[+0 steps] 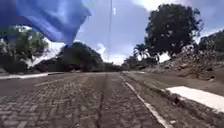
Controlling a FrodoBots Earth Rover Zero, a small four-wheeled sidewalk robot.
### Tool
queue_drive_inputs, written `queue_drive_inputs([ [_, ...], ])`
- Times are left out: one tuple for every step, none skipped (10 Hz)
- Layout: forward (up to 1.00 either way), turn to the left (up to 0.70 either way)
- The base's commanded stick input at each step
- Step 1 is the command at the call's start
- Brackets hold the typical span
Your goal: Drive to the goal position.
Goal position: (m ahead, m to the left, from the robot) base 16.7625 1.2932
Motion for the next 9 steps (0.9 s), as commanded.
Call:
queue_drive_inputs([
  [0.7,0.0],
  [0.7,0.0],
  [0.7,0.0],
  [0.7,0.0],
  [0.7,0.0],
  [0.7,0.0],
  [0.7,0.0],
  [0.7,0.0],
  [0.7,0.0],
])
